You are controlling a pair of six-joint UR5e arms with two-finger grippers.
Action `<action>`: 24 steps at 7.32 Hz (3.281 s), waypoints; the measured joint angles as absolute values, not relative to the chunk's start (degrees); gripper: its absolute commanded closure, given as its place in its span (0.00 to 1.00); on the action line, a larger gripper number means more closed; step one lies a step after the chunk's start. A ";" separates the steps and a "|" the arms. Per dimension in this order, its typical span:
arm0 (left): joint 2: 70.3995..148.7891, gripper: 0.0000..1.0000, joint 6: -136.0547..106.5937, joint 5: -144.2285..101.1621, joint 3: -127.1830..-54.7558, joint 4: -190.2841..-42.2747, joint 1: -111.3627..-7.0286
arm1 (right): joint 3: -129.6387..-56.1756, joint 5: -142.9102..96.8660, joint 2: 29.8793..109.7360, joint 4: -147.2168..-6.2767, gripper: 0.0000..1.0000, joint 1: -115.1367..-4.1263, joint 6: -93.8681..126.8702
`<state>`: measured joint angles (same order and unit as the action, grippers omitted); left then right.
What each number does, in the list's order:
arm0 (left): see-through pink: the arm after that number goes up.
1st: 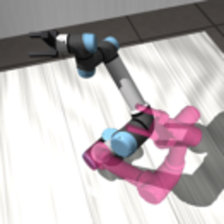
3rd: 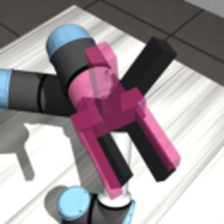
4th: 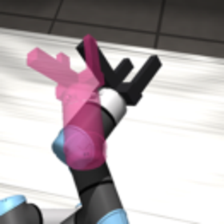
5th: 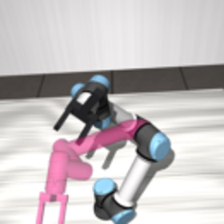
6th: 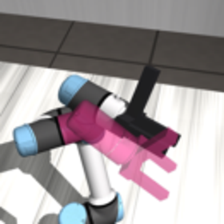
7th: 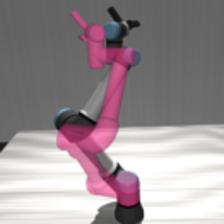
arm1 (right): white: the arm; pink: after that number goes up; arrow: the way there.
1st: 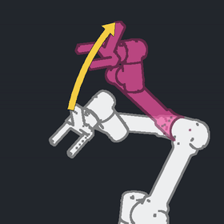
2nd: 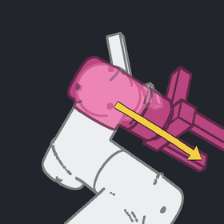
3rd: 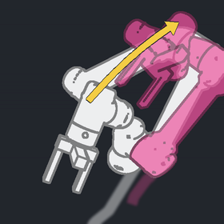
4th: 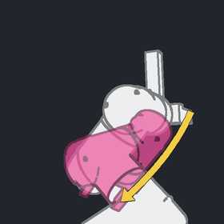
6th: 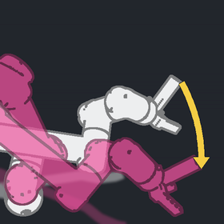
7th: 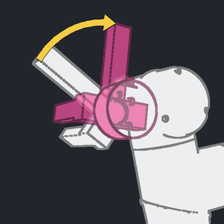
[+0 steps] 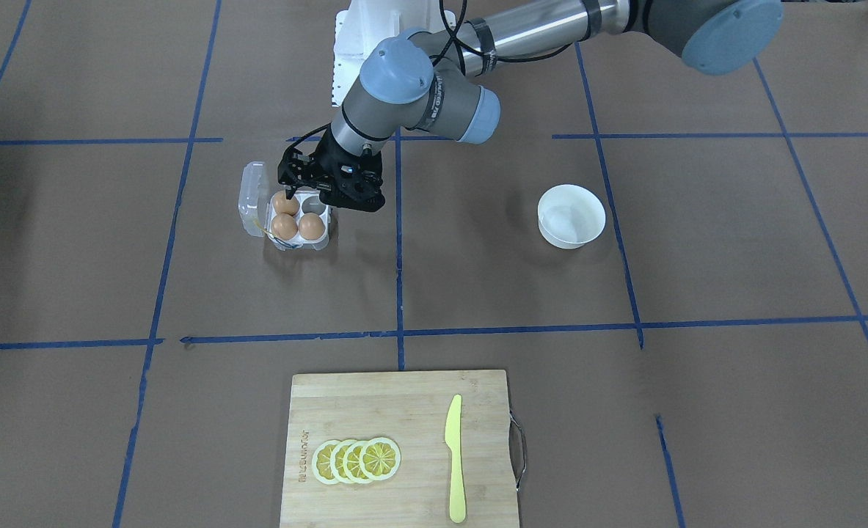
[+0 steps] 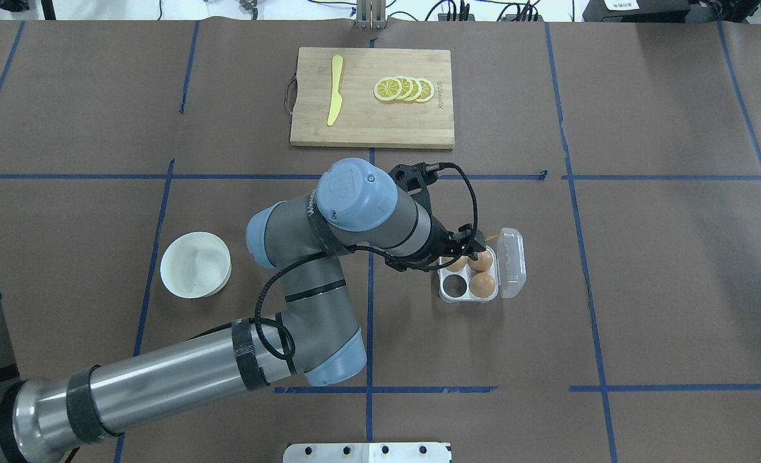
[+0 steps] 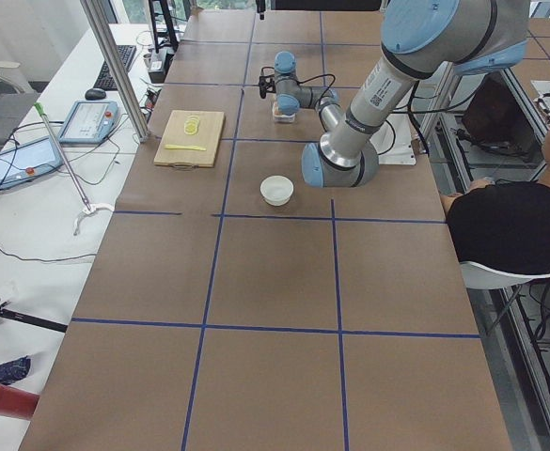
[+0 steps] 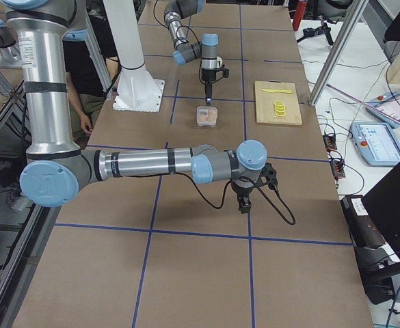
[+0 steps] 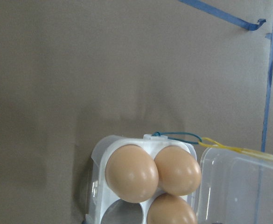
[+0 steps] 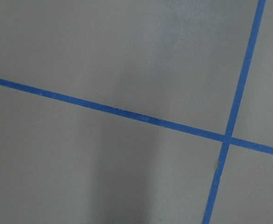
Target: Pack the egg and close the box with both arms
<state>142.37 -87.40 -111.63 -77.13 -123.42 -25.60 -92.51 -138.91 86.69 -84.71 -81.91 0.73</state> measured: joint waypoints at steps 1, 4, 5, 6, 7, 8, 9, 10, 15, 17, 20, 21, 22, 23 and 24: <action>139.45 0.12 -85.53 -111.61 -81.91 -119.72 -27.15 | -93.62 -138.82 86.21 -84.18 0.00 -80.01 5.22; 128.15 0.12 -70.65 -112.11 -91.56 -114.42 -35.61 | -97.54 -134.73 85.69 -67.42 0.00 -66.63 37.28; 124.44 0.12 -63.76 -113.64 -93.16 -114.21 -39.63 | -98.80 -130.01 85.63 -60.52 0.00 -59.86 49.74; 120.67 0.12 -56.59 -116.59 -94.75 -114.18 -44.43 | -101.14 -124.42 85.17 -56.79 0.00 -52.09 60.70; 117.87 0.12 -50.57 -119.05 -95.56 -114.17 -48.36 | -103.09 -118.89 83.62 -55.57 0.00 -45.12 68.82; 115.60 0.12 -45.73 -120.44 -95.94 -114.17 -51.29 | -104.07 -113.50 80.15 -56.48 0.00 -38.78 75.55; 113.64 0.12 -42.22 -121.54 -96.28 -114.21 -53.59 | -104.40 -108.85 74.96 -60.71 0.00 -34.02 80.03; 111.56 0.12 -38.83 -123.10 -96.74 -114.29 -55.75 | -105.28 -105.80 69.25 -67.54 0.00 -31.40 82.06; 92.24 0.01 -12.77 -126.10 -102.60 -114.29 -70.23 | -116.88 -114.55 63.64 -86.11 0.00 -41.87 80.45; 88.20 0.01 -2.73 -126.14 -100.90 -114.07 -77.07 | -117.47 -125.57 70.64 -87.60 0.00 -54.64 66.03; 87.64 0.00 10.94 -126.87 -95.31 -107.65 -87.01 | -112.58 -134.46 84.27 -88.11 0.00 -74.01 31.08; 88.35 0.00 13.70 -127.45 -94.33 -103.30 -89.54 | -109.14 -135.15 87.22 -88.40 0.00 -78.96 19.96; 89.08 0.00 14.74 -129.57 -94.28 -97.55 -91.50 | -104.87 -135.46 88.80 -88.88 0.00 -82.48 10.51; 89.64 0.00 14.74 -132.30 -94.69 -91.83 -92.75 | -101.19 -136.05 89.32 -89.43 0.00 -84.67 3.71; 89.70 0.00 12.75 -133.79 -94.70 -88.33 -93.25 | -99.41 -136.76 89.47 -90.25 0.00 -85.75 0.53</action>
<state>89.70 12.75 -133.79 -94.70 -88.33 -93.25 -99.41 -136.76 89.47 -90.25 -85.75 0.53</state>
